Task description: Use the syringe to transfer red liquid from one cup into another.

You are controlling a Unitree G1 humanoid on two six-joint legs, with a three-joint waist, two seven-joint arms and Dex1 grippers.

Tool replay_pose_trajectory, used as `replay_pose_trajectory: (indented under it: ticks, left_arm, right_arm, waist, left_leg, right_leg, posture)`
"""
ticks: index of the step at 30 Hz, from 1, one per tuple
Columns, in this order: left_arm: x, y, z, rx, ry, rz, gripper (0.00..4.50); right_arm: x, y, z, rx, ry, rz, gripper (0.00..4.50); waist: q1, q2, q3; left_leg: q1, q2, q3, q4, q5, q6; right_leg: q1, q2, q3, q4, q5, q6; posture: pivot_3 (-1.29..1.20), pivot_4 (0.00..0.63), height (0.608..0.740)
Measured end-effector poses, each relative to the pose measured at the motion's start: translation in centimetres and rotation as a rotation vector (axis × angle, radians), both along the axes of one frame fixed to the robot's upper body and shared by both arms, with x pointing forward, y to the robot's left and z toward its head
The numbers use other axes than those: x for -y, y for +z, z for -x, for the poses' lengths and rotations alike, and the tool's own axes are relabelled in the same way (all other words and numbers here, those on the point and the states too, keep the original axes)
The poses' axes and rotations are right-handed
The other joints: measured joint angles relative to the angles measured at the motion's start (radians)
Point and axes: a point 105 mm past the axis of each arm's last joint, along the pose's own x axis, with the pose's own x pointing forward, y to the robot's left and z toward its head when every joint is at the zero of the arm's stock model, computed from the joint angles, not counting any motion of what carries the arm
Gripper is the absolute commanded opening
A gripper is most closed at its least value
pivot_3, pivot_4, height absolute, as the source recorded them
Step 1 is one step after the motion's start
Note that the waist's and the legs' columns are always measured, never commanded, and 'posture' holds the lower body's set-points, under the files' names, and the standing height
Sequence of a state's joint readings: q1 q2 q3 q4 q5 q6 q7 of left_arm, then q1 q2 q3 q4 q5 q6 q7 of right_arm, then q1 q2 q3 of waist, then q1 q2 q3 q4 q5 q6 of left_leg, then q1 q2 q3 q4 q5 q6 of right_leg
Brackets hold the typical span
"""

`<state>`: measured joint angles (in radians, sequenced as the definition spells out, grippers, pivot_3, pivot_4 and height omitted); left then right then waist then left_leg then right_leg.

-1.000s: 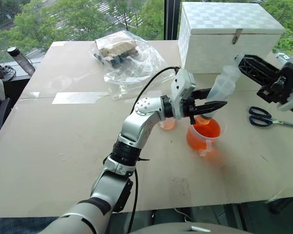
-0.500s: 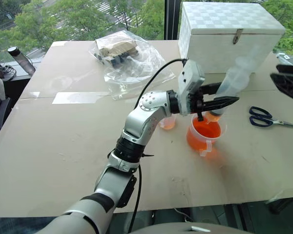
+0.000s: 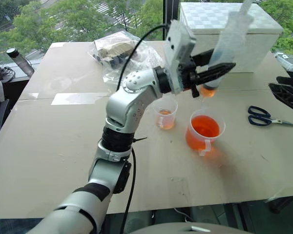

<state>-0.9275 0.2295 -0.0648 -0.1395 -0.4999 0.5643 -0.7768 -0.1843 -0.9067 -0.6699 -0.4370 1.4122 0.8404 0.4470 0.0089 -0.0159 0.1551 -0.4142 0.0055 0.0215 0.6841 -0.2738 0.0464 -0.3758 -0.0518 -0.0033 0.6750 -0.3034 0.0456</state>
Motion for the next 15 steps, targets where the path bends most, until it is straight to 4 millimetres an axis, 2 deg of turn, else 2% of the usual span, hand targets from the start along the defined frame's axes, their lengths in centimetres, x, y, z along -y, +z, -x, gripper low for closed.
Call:
replay_pose_trajectory:
  ticks: [3, 7, 10, 15]
  left_arm:
    - [-3.3, 0.3, -1.2, -0.005, 0.105, 0.001, 1.35]
    - [-5.8, -1.0, -1.9, -0.04, 0.169, -0.01, 1.35]
    - [-6.2, -2.5, -2.0, -0.084, 0.17, 0.006, 1.35]
    - [-5.2, -2.7, -1.6, -0.084, 0.126, 0.043, 1.35]
  right_arm:
    - [-1.2, 0.4, -0.7, 0.027, 0.014, 0.012, 3.45]
    - [-2.9, 1.5, -1.6, 0.082, 0.044, 0.009, 3.45]
    - [-5.0, 2.8, -2.4, 0.141, 0.094, 0.012, 3.45]
    - [-7.3, 4.1, -3.7, 0.184, 0.138, 0.012, 3.45]
  waist:
    - [0.002, 0.0, 0.0]
    - [0.005, 0.0, 0.0]
    - [0.007, 0.0, 0.0]
    - [0.004, -0.001, 0.001]
  left_leg:
    - [-0.001, 0.0, 0.0, 0.0, 0.0, 0.0]
    - [-0.001, 0.0, 0.0, 0.0, 0.0, 0.0]
    - [-0.002, 0.0, -0.001, 0.001, 0.0, 0.0]
    - [-0.002, 0.0, -0.001, 0.0, 0.0, 0.0]
  right_leg:
    - [-0.001, 0.0, 0.0, 0.0, 0.0, 0.0]
    - [-0.001, -0.001, -0.001, -0.001, 0.0, 0.0]
    - [-0.001, -0.002, -0.002, -0.001, 0.0, 0.0]
    - [-0.001, -0.002, -0.002, -0.001, 0.0, 0.0]
  posture:
    - [0.0, 0.15, 0.74]
    - [0.0, 0.15, 0.74]
    - [0.0, 0.15, 0.74]
    - [0.0, 0.15, 0.74]
